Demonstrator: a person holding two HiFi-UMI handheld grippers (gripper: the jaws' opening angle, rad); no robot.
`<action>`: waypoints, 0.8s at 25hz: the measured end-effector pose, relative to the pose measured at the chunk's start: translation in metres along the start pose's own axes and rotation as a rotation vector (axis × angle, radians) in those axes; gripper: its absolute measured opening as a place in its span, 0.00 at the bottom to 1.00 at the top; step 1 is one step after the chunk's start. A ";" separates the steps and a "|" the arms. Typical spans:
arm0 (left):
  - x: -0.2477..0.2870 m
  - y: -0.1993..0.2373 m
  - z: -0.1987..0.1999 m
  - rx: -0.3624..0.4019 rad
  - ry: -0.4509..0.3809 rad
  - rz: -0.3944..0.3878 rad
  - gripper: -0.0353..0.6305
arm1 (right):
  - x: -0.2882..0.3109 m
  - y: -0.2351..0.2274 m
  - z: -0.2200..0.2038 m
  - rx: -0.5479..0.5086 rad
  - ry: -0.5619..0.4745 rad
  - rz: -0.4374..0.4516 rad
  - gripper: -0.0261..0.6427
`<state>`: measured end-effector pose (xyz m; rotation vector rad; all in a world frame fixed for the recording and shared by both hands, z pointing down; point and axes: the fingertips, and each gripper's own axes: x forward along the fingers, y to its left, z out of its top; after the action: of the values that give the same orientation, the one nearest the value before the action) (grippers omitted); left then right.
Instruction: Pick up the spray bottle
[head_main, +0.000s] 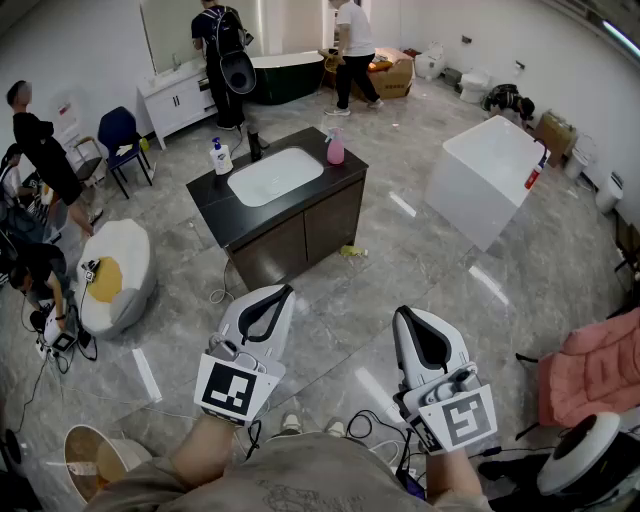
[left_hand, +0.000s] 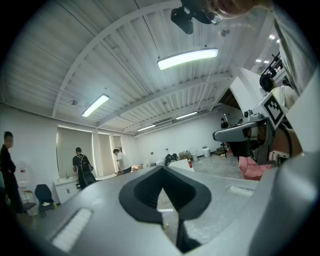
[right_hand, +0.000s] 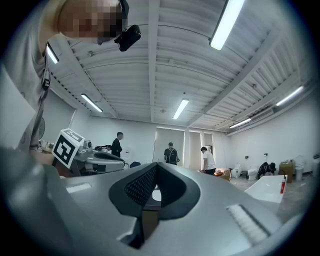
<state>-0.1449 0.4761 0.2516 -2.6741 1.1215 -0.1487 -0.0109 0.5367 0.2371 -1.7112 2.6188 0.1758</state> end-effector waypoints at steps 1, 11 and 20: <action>0.000 -0.001 0.002 0.000 0.000 -0.001 0.05 | -0.001 -0.001 0.001 0.002 -0.001 -0.002 0.08; 0.008 -0.017 0.008 0.003 -0.003 -0.014 0.05 | -0.012 -0.018 0.005 0.067 -0.029 -0.001 0.08; 0.021 -0.041 -0.001 -0.005 0.028 0.010 0.05 | -0.031 -0.038 -0.006 0.075 -0.034 0.045 0.08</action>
<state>-0.1016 0.4887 0.2630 -2.6786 1.1445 -0.1819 0.0371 0.5492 0.2419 -1.6133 2.6057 0.1050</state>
